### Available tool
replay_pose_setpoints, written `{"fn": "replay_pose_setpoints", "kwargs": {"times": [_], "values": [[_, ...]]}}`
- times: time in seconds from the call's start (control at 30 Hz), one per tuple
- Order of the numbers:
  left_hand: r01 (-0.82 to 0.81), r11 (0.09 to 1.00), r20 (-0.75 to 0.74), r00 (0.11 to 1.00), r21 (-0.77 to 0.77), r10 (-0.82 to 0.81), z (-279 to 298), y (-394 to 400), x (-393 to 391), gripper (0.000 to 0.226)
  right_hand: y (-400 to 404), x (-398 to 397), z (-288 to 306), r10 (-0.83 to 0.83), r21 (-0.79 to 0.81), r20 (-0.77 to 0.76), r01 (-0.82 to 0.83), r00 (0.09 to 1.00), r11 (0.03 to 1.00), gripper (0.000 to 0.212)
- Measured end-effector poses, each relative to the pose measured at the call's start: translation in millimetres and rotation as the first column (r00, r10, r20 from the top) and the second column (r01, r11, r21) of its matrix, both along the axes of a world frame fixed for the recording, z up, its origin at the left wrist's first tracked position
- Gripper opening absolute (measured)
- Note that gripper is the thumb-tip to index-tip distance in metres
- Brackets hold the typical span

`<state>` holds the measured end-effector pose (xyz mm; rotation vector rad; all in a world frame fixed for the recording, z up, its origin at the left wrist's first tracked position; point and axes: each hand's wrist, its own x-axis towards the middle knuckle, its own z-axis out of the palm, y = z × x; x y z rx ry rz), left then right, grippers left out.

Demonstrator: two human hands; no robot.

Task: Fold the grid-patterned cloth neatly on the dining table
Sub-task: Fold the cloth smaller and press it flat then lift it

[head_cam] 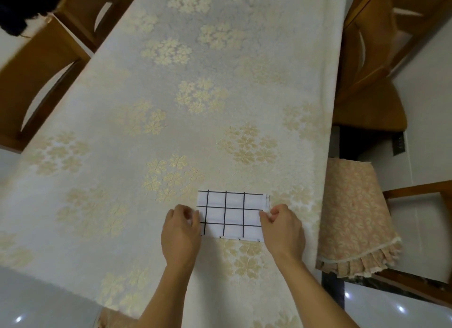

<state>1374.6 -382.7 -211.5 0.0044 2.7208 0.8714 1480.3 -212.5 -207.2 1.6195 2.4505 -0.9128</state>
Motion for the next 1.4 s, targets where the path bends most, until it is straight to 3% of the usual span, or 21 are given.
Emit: {"fn": "replay_pose_setpoints", "kwargs": {"times": [0.17,0.3,0.43,0.63,0.8,0.93,1.17,1.3,1.4], "values": [[-0.025,0.998,-0.002,1.000,-0.052,0.025,0.5,8.3,-0.6,0.013,-8.0,-14.3,2.2,-0.086,0.001,0.084,0.086,0.993,0.996,0.022],[-0.048,0.992,0.007,0.999,-0.120,0.049,1.7,14.9,0.1,0.014,-9.4,-19.7,-0.6,-0.227,-0.060,0.080,0.232,0.971,0.971,0.024],[-0.110,0.990,0.059,0.992,-0.091,0.115,2.1,18.9,-2.2,0.016,-5.5,-24.0,-5.3,-0.321,-0.159,0.056,0.326,0.945,0.932,0.020],[-0.138,0.989,0.158,0.977,-0.055,0.145,1.9,19.8,-10.1,0.015,-3.3,-28.2,-12.9,-0.357,-0.274,0.023,0.349,0.934,0.896,0.024],[-0.066,0.994,0.162,0.984,-0.086,0.079,-0.8,23.3,-11.3,0.014,-6.2,-27.0,-11.2,-0.316,-0.202,0.018,0.313,0.949,0.928,0.027],[-0.091,0.996,0.157,0.984,0.026,0.086,7.9,22.4,-6.2,0.009,-11.5,-24.9,-6.7,-0.315,-0.230,-0.040,0.298,0.948,0.926,0.016],[-0.290,0.893,0.370,0.916,0.345,0.155,20.3,3.6,-6.9,0.015,0.4,-22.7,12.1,-0.412,-0.538,-0.279,0.214,0.868,0.815,0.004],[-0.324,0.821,0.458,0.885,0.470,0.087,32.5,-7.5,-3.3,0.019,8.2,-13.4,23.6,-0.349,-0.588,-0.370,0.074,0.861,0.805,0.010],[-0.240,0.827,0.392,0.920,0.509,0.026,44.7,-13.6,2.0,0.021,9.8,-5.7,36.0,-0.235,-0.502,-0.466,-0.037,0.853,0.864,0.031]]}}
